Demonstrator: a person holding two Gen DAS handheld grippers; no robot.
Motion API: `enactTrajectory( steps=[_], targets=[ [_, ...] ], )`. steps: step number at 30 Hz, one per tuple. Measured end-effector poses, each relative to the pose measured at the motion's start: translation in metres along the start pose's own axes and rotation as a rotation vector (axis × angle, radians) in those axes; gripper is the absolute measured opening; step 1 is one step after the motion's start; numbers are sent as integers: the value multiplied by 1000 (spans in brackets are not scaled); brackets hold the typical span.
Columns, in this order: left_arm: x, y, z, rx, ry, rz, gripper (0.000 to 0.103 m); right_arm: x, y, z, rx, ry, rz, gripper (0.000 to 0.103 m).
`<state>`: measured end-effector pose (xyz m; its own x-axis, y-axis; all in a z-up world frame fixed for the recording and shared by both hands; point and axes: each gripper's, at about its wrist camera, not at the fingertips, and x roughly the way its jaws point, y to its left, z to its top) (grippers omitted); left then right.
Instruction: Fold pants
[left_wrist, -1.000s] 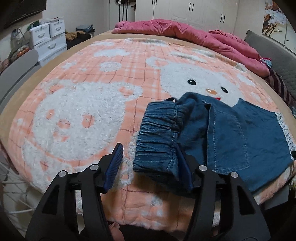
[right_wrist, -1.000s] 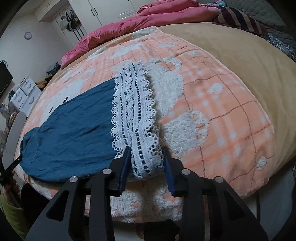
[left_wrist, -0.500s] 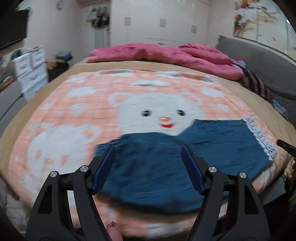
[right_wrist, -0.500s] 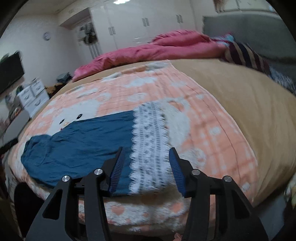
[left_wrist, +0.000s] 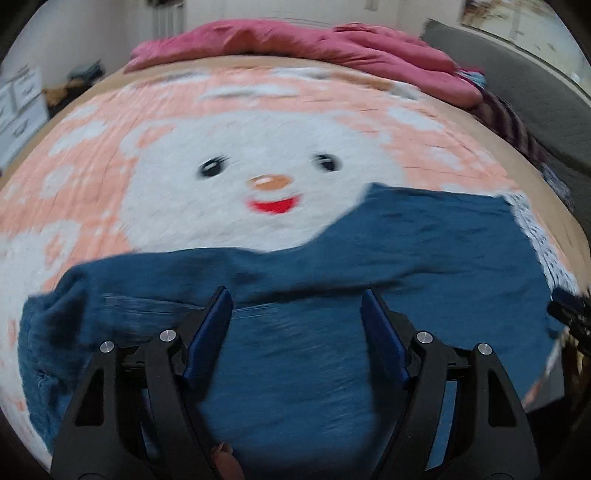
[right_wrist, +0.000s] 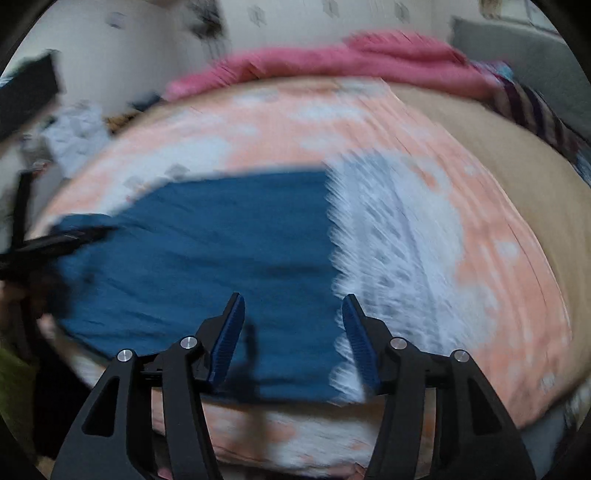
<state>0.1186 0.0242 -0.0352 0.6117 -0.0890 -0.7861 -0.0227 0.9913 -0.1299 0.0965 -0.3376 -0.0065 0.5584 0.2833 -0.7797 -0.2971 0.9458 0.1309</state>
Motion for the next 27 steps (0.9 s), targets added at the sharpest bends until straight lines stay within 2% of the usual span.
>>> enactTrajectory(
  steps=[2, 4, 8, 10, 12, 16, 18, 22, 27],
  targets=[
    [-4, 11, -1, -20, -8, -29, 65, -2, -9, 0, 45, -7, 25, 54],
    [-6, 16, -2, -13, -22, 11, 65, -4, -14, -1, 69, -10, 42, 54],
    [-9, 17, -8, 5, -52, 0, 65, -1, -11, -2, 55, -4, 27, 55],
    [-13, 13, -9, 20, -63, -2, 72, -5, -11, -1, 61, -20, 42, 57],
    [-21, 10, -9, 13, -71, -27, 78, -22, -14, -2, 90, -83, 44, 67],
    [-39, -4, -11, 40, -105, -59, 83, -57, -39, -6, 207, -210, 29, 73],
    [-50, -15, -13, 69, -118, -76, 87, -66, -52, -13, 283, -236, 36, 76],
    [-65, -38, -14, 128, -144, -101, 92, -73, -64, -21, 353, -247, 43, 82],
    [-68, -71, -15, 201, -134, -144, 93, -69, -50, -20, 287, -215, 15, 84]
  ],
)
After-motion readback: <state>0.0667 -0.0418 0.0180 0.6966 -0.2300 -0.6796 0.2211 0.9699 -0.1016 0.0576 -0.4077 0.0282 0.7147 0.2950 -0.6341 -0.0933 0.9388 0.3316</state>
